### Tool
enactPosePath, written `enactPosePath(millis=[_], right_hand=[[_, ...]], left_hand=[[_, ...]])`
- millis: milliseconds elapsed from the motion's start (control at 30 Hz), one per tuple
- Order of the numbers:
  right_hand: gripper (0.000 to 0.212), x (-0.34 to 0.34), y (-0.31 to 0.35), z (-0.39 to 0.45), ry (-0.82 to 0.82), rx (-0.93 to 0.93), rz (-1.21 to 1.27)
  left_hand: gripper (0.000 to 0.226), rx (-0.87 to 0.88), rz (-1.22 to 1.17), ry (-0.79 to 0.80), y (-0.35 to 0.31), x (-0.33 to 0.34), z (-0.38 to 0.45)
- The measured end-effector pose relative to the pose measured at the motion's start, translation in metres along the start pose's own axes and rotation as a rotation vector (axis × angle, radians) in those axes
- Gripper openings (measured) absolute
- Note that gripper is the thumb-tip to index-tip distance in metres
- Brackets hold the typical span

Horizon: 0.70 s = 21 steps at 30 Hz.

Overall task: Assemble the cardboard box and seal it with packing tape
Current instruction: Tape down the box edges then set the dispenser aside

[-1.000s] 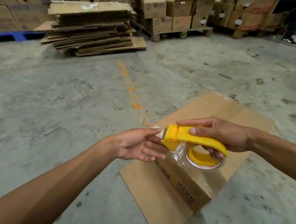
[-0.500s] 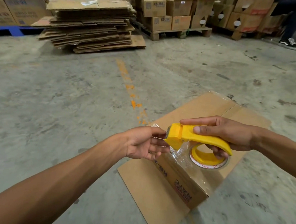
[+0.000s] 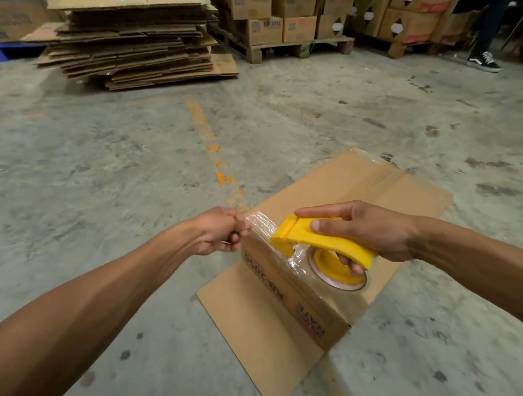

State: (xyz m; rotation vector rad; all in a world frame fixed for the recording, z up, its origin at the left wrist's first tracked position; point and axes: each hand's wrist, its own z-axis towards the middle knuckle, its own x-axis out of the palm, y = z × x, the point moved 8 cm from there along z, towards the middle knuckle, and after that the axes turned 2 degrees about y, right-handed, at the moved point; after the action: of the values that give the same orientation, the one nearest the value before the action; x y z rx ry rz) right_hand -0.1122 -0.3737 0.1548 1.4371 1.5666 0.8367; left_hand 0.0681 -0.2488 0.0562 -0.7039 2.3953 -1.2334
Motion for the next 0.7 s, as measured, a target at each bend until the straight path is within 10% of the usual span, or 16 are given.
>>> enactPosePath(millis=[700], right_hand=[[0.040,0.007,-0.027,0.026,-0.233,0.002,0.150]], left_hand=[[0.019,0.149,0.460,-0.148,-0.032,-0.042,0.075]])
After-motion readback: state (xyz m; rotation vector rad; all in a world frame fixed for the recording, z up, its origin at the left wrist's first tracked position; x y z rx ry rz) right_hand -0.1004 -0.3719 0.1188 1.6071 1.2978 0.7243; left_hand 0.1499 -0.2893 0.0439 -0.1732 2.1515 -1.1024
